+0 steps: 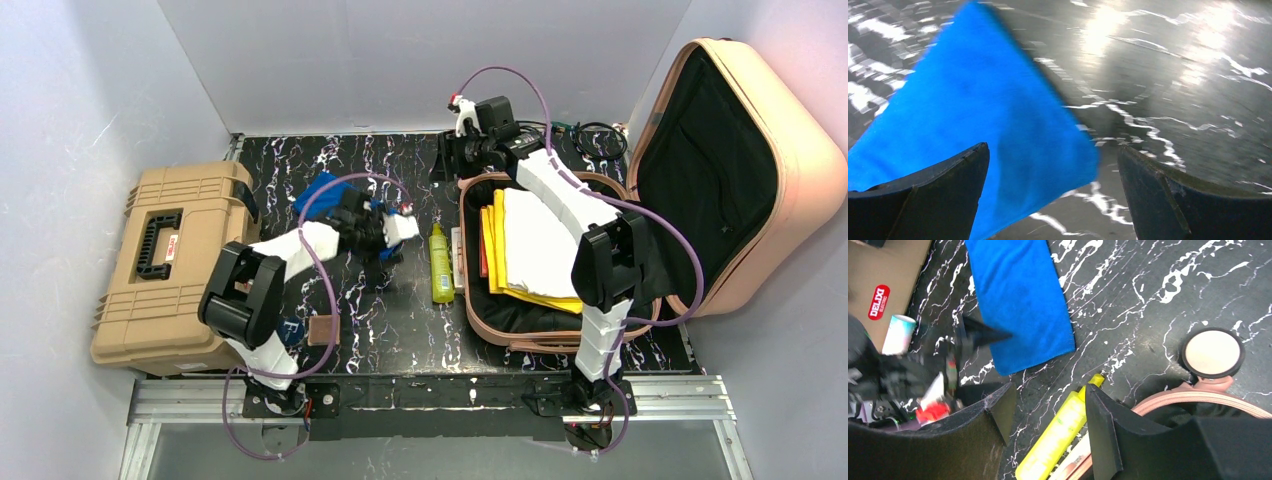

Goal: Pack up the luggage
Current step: Pick up the toiletry item from the center of the board.

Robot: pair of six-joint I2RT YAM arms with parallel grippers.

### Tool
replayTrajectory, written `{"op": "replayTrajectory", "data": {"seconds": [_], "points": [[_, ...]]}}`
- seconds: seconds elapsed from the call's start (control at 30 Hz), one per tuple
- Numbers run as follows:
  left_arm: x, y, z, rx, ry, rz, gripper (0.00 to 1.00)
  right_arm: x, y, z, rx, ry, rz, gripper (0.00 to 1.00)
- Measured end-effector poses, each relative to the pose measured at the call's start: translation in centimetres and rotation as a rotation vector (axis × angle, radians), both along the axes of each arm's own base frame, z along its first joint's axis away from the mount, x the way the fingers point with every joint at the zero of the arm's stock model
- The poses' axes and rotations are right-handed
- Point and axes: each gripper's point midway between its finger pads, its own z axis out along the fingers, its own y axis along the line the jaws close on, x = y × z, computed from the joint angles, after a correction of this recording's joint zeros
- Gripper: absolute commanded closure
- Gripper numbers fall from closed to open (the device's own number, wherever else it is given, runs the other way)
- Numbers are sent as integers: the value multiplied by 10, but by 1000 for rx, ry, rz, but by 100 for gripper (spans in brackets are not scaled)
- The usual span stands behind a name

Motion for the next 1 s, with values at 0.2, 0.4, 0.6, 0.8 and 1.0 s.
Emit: {"op": "replayTrajectory", "data": {"seconds": [0.2,0.4,0.6,0.8,1.0], "points": [[-20,-10,-11,89,-105,-184,2,15,-22,-4,30,26,-50,38],[-14,-5,-10,166,-204,-221,2,20,-34,-2,48,43,-81,38],[-10,-8,-14,220,-251,-236,7,16,-30,10,81,39,-64,38],[-12,-11,-16,226,-262,-259,21,15,-26,15,108,43,-58,39],[-23,-14,-24,247,-232,-298,59,13,-24,15,124,63,-61,39]]}}
